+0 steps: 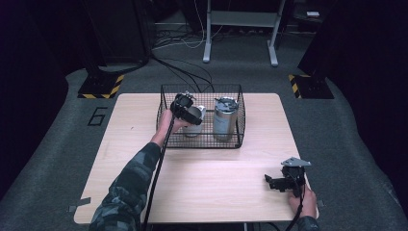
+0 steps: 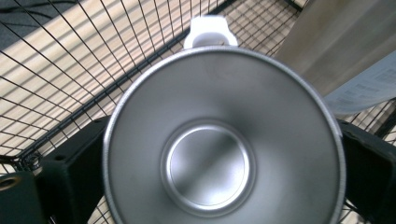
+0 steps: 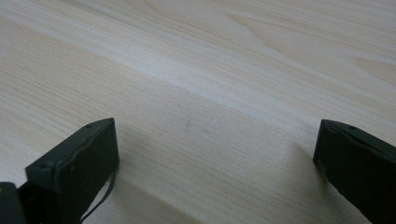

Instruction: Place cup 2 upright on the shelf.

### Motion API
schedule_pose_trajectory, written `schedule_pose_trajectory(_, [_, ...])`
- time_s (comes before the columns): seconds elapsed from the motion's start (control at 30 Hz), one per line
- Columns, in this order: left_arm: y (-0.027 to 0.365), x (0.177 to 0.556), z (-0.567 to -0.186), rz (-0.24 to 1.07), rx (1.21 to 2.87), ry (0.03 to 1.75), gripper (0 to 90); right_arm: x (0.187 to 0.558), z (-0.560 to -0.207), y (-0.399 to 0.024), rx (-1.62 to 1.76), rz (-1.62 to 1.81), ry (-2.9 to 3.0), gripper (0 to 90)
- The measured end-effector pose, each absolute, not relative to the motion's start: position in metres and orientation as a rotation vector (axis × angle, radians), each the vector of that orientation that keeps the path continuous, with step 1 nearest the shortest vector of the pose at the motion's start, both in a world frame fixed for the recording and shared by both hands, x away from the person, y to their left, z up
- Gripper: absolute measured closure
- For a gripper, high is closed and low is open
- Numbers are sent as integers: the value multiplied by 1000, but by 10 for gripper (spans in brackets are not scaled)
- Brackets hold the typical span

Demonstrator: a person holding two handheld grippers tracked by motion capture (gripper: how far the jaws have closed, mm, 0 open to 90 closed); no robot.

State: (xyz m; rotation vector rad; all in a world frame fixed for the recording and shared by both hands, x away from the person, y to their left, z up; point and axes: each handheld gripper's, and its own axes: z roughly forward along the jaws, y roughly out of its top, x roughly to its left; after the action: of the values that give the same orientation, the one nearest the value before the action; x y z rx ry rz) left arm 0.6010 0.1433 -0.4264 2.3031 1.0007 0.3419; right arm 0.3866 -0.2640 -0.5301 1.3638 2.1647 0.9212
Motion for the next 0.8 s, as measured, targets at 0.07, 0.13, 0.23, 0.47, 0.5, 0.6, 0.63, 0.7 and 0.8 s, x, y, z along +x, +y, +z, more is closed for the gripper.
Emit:
schedule_pose_trajectory(0.07, [144,599,-421,365,2288,992,25,387,-530,-264,1364,921,2165,0])
schedule_pose_trajectory(0.13, [145,594,-414,371,2279,981,10,387,-530,-264,1364,921,2165,0])
schedule_pose_trajectory(0.23, [149,588,-406,385,2257,973,2,387,-530,-264,1363,921,2165,0])
schedule_pose_trajectory(0.47, [156,568,-385,404,2218,928,2,387,-530,-264,1364,921,2165,0])
schedule_pose_trajectory(0.5, [157,564,-382,407,2216,917,2,387,-530,-264,1364,921,2165,0])
schedule_pose_trajectory(0.6, [161,550,-375,419,2215,881,2,387,-530,-264,1364,921,2165,0])
schedule_pose_trajectory(0.63, [162,545,-373,419,2204,876,2,387,-530,-264,1364,921,2165,0])
schedule_pose_trajectory(0.7, [164,534,-370,431,2208,851,2,387,-530,-264,1364,921,2165,0])
schedule_pose_trajectory(0.8, [167,522,-368,436,2193,839,2,387,-530,-264,1364,921,2165,0])
